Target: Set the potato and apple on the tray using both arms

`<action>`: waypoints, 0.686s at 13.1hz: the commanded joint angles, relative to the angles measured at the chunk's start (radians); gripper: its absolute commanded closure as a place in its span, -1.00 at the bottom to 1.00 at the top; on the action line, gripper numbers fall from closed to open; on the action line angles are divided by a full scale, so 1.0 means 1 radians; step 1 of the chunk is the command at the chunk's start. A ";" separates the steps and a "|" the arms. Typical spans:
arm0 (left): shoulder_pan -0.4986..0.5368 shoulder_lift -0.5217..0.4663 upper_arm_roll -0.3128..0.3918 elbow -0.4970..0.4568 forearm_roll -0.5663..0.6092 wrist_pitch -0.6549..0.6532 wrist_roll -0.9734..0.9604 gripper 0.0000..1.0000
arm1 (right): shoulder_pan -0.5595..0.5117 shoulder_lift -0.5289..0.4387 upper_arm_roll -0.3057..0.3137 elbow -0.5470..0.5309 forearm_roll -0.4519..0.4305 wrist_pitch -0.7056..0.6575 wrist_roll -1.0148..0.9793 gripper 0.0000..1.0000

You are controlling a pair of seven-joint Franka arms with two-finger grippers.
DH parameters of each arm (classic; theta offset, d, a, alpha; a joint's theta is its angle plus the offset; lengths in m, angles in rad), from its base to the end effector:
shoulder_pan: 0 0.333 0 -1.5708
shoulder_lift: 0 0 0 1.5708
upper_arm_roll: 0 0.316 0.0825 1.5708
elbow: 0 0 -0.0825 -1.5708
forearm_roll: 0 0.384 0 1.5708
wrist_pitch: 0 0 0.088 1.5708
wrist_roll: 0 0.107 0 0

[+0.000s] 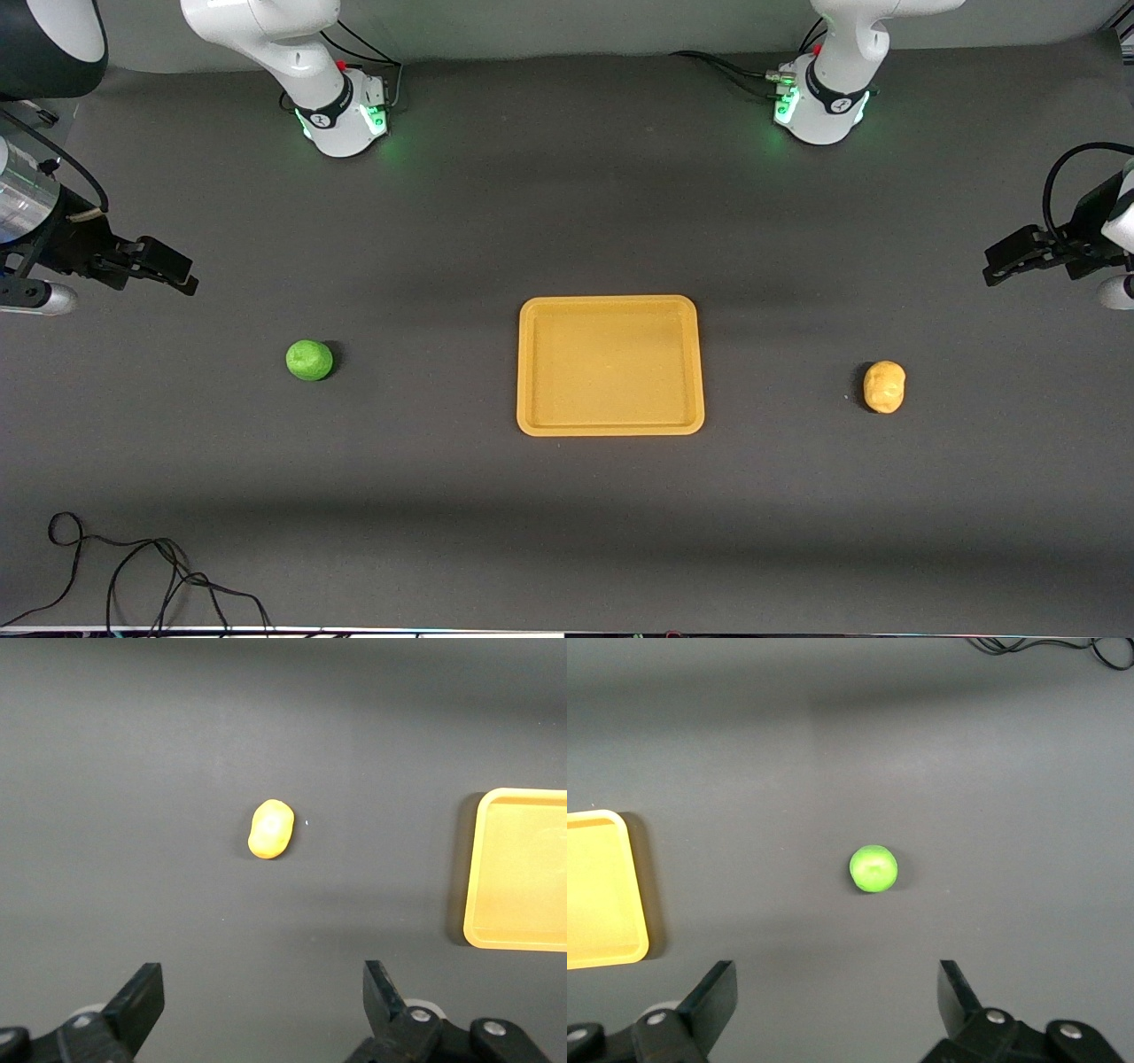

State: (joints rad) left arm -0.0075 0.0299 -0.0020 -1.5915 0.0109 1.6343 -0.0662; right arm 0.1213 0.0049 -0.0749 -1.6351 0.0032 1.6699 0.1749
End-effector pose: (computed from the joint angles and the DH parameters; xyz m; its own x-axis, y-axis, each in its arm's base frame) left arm 0.5689 -0.0043 0.6035 0.9983 0.0560 0.0136 0.0561 -0.9984 -0.0100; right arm 0.5634 0.0266 0.6000 0.9913 -0.1285 0.0290 -0.1283 -0.9917 -0.0080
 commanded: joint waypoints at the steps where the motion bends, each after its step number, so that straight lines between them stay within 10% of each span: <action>1: -0.022 -0.044 0.011 -0.057 0.006 0.024 0.023 -1.00 | -0.008 -0.040 0.003 -0.047 -0.020 0.005 0.001 -1.00; 9: -0.012 -0.001 0.013 -0.097 0.011 0.116 0.055 -1.00 | -0.061 -0.039 0.032 -0.058 -0.019 0.001 -0.009 -1.00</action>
State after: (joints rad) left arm -0.0145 0.0178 0.0007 -1.6399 0.0151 1.6825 -0.0432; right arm 0.0725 -0.0146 -0.0656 -1.6641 -0.0030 1.6695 0.1750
